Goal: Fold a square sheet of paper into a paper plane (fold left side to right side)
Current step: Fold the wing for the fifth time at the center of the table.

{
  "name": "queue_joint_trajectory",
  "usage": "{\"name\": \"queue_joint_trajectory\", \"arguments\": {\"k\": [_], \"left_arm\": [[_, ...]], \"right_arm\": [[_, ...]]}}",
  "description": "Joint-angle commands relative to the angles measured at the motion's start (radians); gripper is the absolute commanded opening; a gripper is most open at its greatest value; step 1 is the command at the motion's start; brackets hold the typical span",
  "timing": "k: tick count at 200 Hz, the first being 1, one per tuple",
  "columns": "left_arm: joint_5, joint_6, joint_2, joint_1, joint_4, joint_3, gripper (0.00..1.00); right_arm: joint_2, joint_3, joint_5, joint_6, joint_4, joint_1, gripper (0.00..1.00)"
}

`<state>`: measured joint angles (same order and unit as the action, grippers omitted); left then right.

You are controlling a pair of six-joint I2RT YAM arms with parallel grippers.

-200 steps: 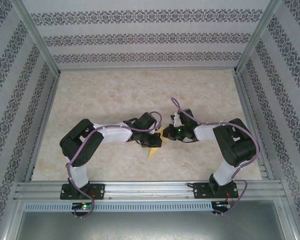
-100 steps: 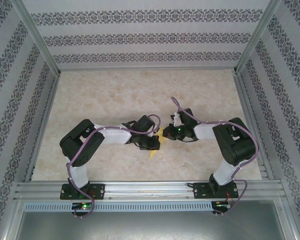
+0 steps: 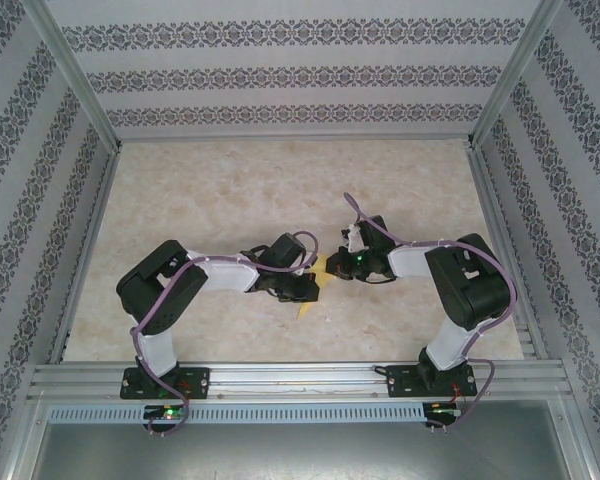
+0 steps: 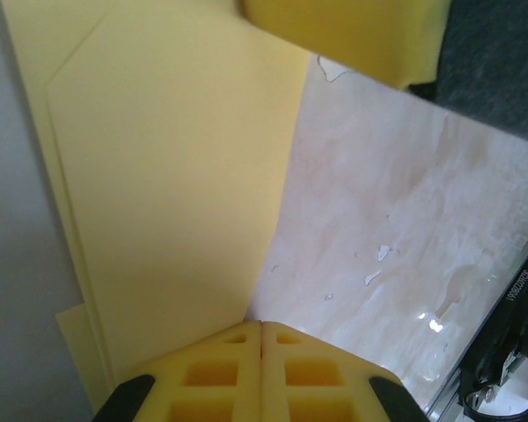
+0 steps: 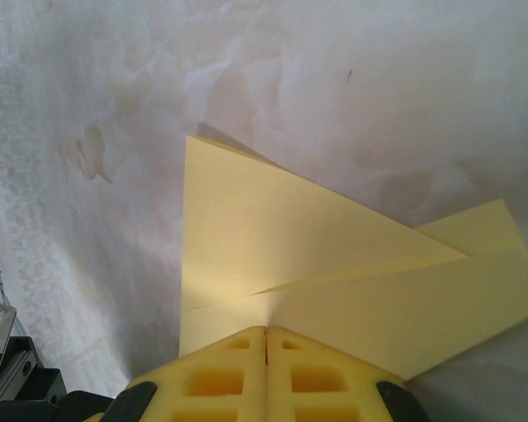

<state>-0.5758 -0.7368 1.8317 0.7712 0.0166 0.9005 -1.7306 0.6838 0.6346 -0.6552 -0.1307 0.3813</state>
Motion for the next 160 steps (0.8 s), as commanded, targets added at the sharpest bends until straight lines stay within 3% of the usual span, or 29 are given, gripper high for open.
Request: {"name": "queue_joint_trajectory", "arguments": {"k": [1, 160], "left_arm": [[-0.020, -0.012, -0.019, 0.012, -0.068, -0.043, 0.05], [-0.013, -0.026, -0.089, 0.041, -0.097, -0.112, 0.05]], "right_arm": [[-0.084, -0.032, -0.141, 0.037, 0.108, -0.007, 0.00], [-0.104, -0.024, -0.143, 0.043, 0.125, -0.013, 0.00]]}}
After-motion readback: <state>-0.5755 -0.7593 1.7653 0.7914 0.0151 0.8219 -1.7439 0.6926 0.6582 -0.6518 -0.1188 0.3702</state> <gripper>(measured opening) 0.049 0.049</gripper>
